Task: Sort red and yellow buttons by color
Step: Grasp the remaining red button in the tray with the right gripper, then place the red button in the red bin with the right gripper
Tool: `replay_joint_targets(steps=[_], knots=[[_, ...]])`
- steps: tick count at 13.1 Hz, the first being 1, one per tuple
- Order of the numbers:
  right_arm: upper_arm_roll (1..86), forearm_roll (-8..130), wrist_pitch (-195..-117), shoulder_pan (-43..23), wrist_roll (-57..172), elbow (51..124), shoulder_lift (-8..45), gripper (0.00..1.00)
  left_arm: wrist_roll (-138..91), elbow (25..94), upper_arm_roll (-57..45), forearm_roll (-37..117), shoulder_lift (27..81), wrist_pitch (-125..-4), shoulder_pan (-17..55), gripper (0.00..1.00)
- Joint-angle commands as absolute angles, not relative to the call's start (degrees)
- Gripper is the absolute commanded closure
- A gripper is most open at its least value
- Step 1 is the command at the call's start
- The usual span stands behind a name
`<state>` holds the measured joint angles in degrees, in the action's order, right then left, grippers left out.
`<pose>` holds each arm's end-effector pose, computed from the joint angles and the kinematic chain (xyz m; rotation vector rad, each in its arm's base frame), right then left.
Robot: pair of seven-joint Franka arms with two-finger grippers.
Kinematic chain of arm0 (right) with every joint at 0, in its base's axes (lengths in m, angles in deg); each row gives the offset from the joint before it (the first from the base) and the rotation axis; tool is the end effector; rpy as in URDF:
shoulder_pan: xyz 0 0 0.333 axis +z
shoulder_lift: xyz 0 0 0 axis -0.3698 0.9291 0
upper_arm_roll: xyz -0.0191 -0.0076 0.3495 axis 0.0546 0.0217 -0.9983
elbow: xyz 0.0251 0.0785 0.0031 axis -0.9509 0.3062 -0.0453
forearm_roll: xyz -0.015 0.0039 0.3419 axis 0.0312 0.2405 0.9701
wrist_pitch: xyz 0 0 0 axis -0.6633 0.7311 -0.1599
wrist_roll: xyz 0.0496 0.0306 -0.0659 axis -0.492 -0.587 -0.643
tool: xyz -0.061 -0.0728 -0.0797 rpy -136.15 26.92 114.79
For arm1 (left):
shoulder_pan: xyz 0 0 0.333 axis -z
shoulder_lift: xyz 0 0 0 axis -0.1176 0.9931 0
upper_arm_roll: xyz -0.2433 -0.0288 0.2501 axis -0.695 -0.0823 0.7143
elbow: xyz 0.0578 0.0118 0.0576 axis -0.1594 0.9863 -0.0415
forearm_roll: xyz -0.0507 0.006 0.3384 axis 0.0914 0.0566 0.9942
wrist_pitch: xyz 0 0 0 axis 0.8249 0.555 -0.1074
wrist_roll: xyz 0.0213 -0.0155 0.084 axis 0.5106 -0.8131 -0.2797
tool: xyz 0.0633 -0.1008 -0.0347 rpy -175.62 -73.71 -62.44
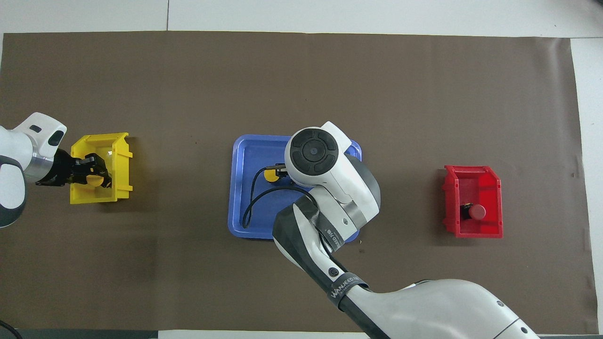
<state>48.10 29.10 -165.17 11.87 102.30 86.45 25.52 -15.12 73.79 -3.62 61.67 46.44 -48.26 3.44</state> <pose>0.5047 0.3615 0.3850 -3.1243 -0.0023 -0.0464 0.4916 0.0230 0.4228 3.0736 0.3352 -0.1033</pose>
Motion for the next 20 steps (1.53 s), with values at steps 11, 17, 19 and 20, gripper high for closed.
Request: replay_joint_targets(steps=[11,17,19,20], knots=[[48.3,29.2,-149.8,-16.8,64.6,103.5,-3.8,0.80,-9.8,58.8,-3.2,61.4,38.4,-26.1,4.1,0.00],[48.5,29.3,-163.1,-26.3,58.9,117.0,-6.5,0.80,-3.6,50.6,-3.8,64.5,39.4,-18.0,8.4,0.00],[48.5,29.4,-167.9,-26.2,59.2,120.4,-6.4,0.80,-3.7,49.5,-3.8,64.4,39.4,-18.0,9.4,0.00],[48.5,29.4,-169.1,-26.2,58.8,121.1,-5.8,0.80,-3.8,49.5,-3.8,64.4,39.4,-18.3,9.4,0.00]])
